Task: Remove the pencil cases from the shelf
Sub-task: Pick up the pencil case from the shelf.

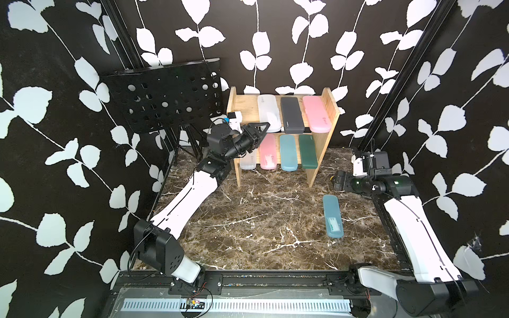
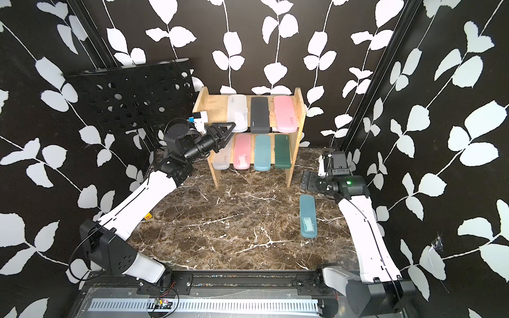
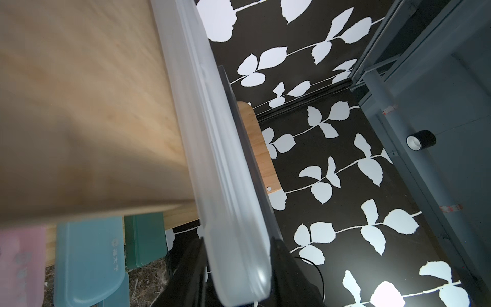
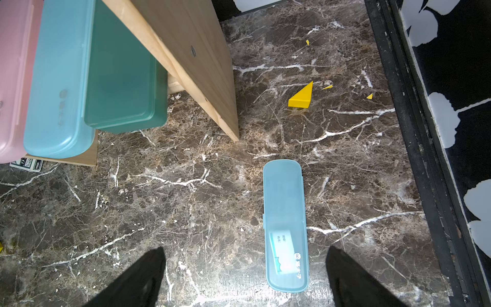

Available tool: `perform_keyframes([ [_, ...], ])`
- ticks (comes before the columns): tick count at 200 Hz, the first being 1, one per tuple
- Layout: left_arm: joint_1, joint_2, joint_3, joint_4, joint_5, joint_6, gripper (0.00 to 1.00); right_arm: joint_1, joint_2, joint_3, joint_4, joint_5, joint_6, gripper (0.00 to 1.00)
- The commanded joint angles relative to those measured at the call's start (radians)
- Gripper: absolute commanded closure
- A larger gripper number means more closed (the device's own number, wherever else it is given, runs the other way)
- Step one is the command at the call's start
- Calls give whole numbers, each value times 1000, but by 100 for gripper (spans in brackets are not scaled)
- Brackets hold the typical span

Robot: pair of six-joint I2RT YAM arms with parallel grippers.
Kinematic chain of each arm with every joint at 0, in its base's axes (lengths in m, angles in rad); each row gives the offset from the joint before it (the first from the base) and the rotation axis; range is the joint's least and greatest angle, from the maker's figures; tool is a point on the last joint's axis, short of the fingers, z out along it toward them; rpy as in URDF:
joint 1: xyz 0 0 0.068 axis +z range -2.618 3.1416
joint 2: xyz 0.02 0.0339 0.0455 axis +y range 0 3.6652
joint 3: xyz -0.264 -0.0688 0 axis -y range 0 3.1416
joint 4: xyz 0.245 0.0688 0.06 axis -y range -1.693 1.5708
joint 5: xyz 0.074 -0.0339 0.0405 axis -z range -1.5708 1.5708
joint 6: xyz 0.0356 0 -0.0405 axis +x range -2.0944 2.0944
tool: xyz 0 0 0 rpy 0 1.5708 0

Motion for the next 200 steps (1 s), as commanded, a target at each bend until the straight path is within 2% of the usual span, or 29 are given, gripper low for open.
perform_keyframes([
  [1,3,22,9,-5,-17,-21,75,4,-27,16,26,4,3,3],
  [20,2,14,-6,-1,-24,-23,87,5,-33,15,26,4,6,4],
  [49,3,-6,-25,-5,-27,-13,100,5,-19,41,2,0,21,2],
  [65,2,-24,-41,-15,-36,11,100,18,-20,50,12,-18,16,1],
  [79,3,-49,-63,-22,-51,56,100,59,-30,72,13,33,4,0],
  [95,2,-89,-89,-35,-61,163,100,130,-50,116,12,124,-19,0],
  [111,2,-152,-143,-37,-76,319,100,197,-81,173,29,170,-17,0],
  [149,2,-378,-401,66,-124,685,100,403,-137,267,158,222,28,0],
  [176,2,-517,-575,148,-142,804,100,562,-100,283,334,234,53,0],
  [200,1,-597,-655,163,-133,853,100,697,24,356,464,217,60,0],
])
